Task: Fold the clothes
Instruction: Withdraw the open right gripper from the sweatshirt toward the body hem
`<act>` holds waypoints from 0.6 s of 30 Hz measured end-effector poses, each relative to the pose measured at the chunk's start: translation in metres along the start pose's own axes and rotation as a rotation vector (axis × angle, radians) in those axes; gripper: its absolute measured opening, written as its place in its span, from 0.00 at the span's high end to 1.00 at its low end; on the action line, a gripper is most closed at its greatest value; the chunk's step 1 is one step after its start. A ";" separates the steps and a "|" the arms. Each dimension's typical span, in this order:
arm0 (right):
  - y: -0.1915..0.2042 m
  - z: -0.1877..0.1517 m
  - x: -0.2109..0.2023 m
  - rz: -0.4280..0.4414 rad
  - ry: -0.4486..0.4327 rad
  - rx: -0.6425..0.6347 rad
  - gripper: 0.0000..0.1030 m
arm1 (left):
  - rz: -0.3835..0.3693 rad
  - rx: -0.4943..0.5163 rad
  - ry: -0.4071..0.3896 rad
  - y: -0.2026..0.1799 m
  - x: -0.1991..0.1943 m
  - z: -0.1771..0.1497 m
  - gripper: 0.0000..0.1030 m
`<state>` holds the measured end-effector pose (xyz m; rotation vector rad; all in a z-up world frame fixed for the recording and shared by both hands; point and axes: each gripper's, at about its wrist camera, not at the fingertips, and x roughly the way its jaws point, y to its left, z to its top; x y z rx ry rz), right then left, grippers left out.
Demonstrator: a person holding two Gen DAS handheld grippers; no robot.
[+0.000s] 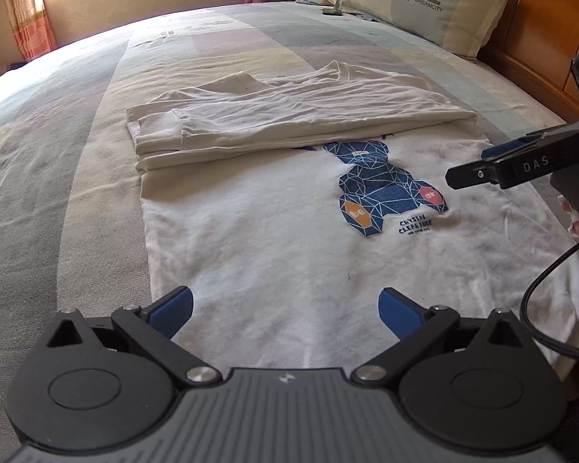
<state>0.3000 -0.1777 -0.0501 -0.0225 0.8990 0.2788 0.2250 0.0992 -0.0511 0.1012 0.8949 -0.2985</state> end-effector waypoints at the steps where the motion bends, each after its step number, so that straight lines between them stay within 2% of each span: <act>1: 0.010 -0.004 -0.001 0.026 0.006 -0.004 0.00 | -0.012 -0.001 -0.001 0.000 0.000 -0.002 0.01; 4: 0.032 -0.022 0.001 0.048 0.047 -0.050 0.00 | -0.046 0.015 0.001 0.003 -0.001 -0.009 0.01; 7: 0.044 -0.044 -0.009 -0.025 0.057 -0.142 0.00 | -0.061 0.051 0.003 0.006 -0.002 -0.013 0.01; 16: 0.034 -0.084 -0.067 -0.043 0.033 -0.030 0.00 | -0.168 0.096 -0.059 0.010 -0.013 -0.009 0.01; 18: 0.042 -0.087 -0.065 -0.011 0.032 -0.021 0.00 | -0.189 0.117 -0.063 0.004 -0.013 -0.006 0.01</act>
